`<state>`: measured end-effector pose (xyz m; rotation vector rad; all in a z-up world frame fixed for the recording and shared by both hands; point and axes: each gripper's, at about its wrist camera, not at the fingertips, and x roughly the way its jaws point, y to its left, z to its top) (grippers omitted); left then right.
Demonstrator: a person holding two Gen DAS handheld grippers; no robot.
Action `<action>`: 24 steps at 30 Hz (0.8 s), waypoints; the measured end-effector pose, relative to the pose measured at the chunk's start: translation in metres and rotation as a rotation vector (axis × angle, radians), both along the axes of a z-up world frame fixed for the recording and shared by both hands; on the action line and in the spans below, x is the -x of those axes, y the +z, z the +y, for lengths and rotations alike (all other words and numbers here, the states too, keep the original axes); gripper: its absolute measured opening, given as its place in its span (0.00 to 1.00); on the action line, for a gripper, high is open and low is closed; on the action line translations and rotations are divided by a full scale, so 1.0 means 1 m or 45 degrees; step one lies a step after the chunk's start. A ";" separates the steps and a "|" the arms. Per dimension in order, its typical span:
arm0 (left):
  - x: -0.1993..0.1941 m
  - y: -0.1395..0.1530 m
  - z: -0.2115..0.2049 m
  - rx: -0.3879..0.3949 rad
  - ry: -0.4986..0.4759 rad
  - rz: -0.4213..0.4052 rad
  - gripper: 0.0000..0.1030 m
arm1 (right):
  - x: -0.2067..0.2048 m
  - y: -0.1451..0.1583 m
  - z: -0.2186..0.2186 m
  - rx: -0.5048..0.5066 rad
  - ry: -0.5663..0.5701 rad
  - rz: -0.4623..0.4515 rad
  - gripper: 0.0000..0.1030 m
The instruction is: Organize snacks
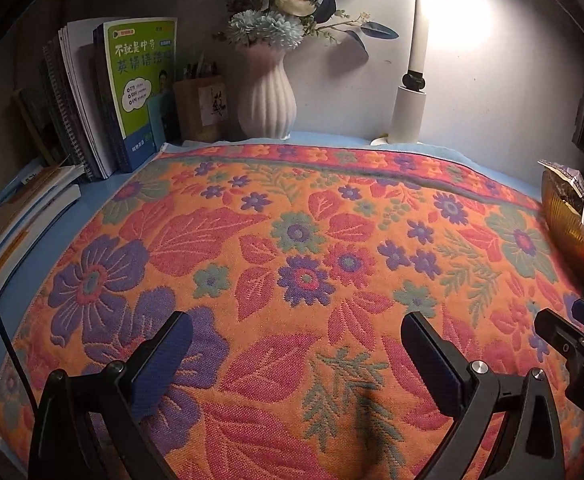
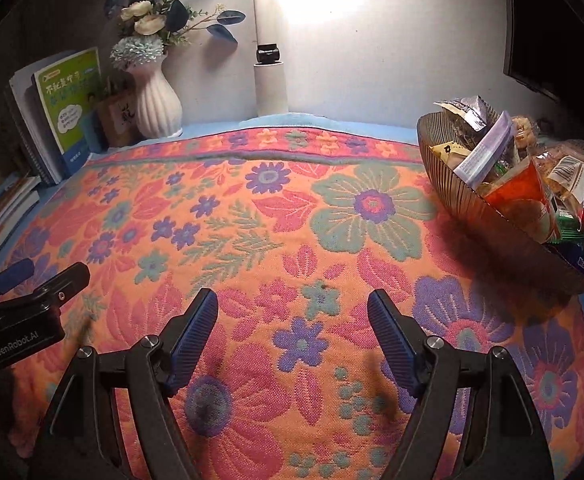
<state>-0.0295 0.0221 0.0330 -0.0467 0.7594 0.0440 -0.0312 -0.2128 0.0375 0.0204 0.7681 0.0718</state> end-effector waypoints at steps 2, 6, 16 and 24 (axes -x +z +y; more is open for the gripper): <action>0.001 0.000 0.000 -0.009 0.005 -0.008 1.00 | -0.003 -0.003 -0.001 -0.003 -0.012 0.028 0.75; 0.001 0.000 0.001 -0.006 0.008 -0.007 1.00 | -0.006 -0.006 -0.005 -0.030 -0.017 0.056 0.75; 0.000 -0.001 0.006 0.022 0.026 0.005 1.00 | -0.008 -0.007 -0.006 -0.042 -0.019 0.079 0.75; 0.000 -0.001 0.004 0.017 0.013 0.011 1.00 | -0.011 -0.010 -0.002 -0.008 -0.009 0.098 0.75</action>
